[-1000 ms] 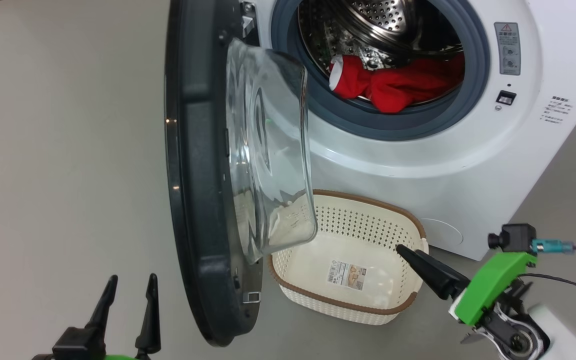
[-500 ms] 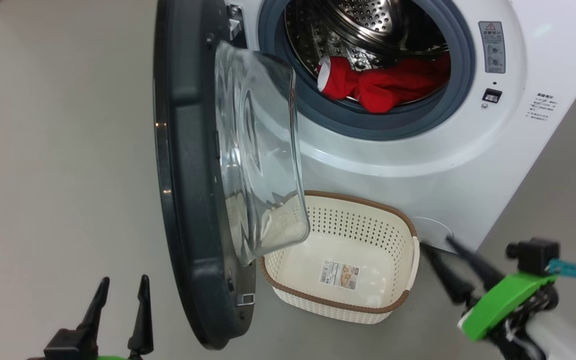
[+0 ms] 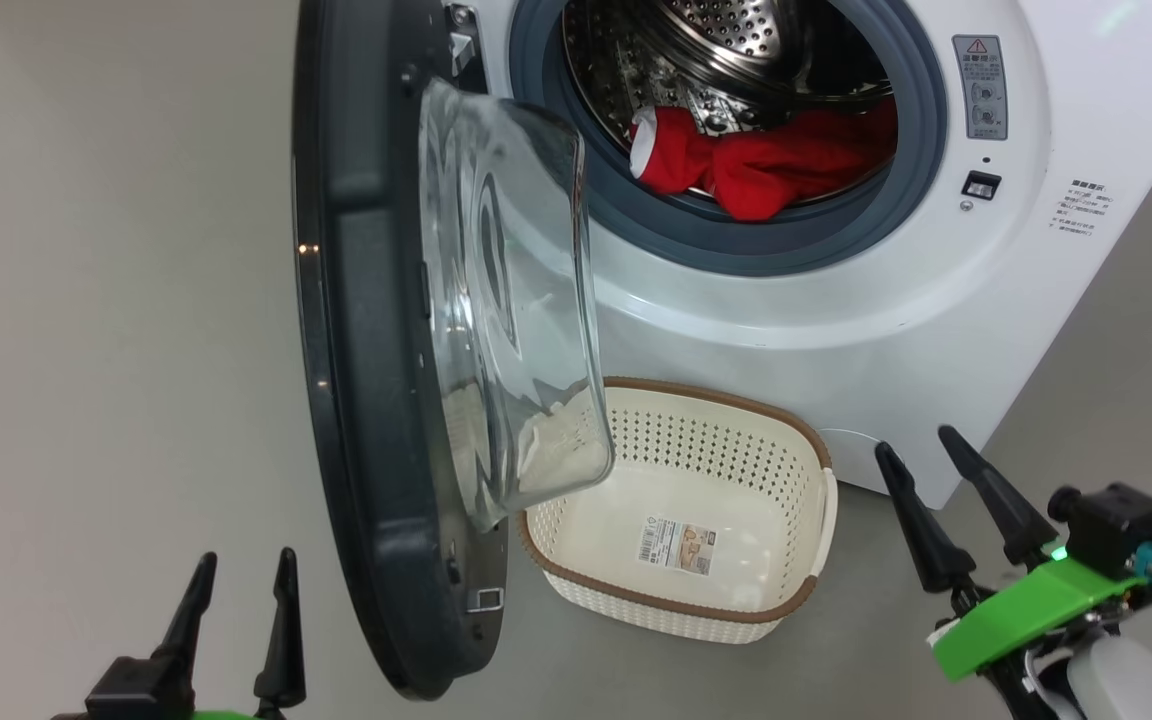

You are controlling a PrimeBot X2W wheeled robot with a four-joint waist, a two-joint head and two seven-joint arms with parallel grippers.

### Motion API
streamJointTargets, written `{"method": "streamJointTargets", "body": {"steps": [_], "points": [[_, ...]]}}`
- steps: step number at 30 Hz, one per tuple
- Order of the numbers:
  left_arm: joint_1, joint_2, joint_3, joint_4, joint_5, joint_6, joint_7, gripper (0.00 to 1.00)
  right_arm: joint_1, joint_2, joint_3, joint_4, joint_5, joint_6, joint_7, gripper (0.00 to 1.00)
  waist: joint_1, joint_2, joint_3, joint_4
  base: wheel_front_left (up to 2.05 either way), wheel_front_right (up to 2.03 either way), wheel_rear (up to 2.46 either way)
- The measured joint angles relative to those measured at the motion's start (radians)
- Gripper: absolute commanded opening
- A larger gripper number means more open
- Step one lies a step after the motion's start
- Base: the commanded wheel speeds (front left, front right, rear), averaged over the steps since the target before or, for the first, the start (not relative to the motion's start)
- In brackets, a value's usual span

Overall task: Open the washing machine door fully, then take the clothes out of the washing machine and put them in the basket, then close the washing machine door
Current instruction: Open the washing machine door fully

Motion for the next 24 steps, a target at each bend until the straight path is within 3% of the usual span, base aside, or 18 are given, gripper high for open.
{"method": "streamJointTargets", "body": {"steps": [8,19,21,24], "points": [[0.0,0.0,-0.009,-0.004,-0.002,0.001,0.0,1.0,0.096,0.059,-0.091,-0.01,-0.098,0.0,0.0,1.0,0.0,0.0,0.0,0.003,0.0,0.0,0.0],[0.001,0.0,-0.012,-0.019,-0.013,0.011,0.0,1.0,0.123,0.085,-0.12,-0.012,-0.112,0.0,0.0,1.0,0.0,0.0,-0.007,-0.002,0.0,0.0,0.0],[0.0,0.0,0.003,-0.042,-0.027,0.013,0.0,0.0,0.123,0.085,-0.121,-0.012,-0.113,0.0,0.0,1.0,0.0,-0.0001,-0.01,-0.001,0.0,0.0,0.0],[-0.011,0.0,0.038,-0.106,-0.071,0.014,0.0,0.0,0.127,0.085,-0.123,-0.015,-0.118,0.0,0.0,1.0,0.0,-0.0001,-0.015,0.002,0.0,0.0,0.0]]}}
